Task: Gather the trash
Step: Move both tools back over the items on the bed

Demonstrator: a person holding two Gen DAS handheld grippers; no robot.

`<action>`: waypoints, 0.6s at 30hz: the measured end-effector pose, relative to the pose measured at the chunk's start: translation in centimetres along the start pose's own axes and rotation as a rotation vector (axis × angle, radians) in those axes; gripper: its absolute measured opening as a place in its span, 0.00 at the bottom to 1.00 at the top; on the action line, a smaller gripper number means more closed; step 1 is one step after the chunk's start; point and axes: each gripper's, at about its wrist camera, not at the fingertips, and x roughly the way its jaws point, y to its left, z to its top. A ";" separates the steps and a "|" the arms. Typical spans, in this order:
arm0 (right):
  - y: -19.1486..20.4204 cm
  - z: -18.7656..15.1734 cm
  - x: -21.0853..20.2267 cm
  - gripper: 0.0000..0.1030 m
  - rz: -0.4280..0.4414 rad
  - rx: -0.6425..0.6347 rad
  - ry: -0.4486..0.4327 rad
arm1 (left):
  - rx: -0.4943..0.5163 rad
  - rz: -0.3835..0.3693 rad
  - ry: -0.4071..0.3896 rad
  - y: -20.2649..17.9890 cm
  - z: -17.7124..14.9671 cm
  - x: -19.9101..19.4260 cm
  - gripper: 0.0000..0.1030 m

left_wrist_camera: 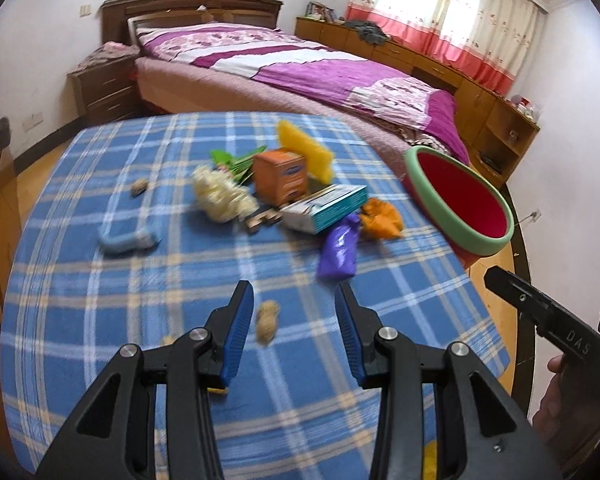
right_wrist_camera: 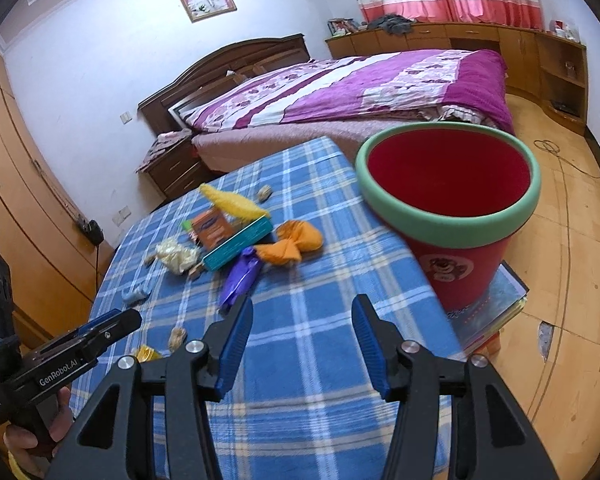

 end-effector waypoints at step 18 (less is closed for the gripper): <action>1.9 -1.7 1.3 0.54 0.016 -0.036 0.057 | -0.043 0.058 0.082 3.9 -3.5 1.3 0.41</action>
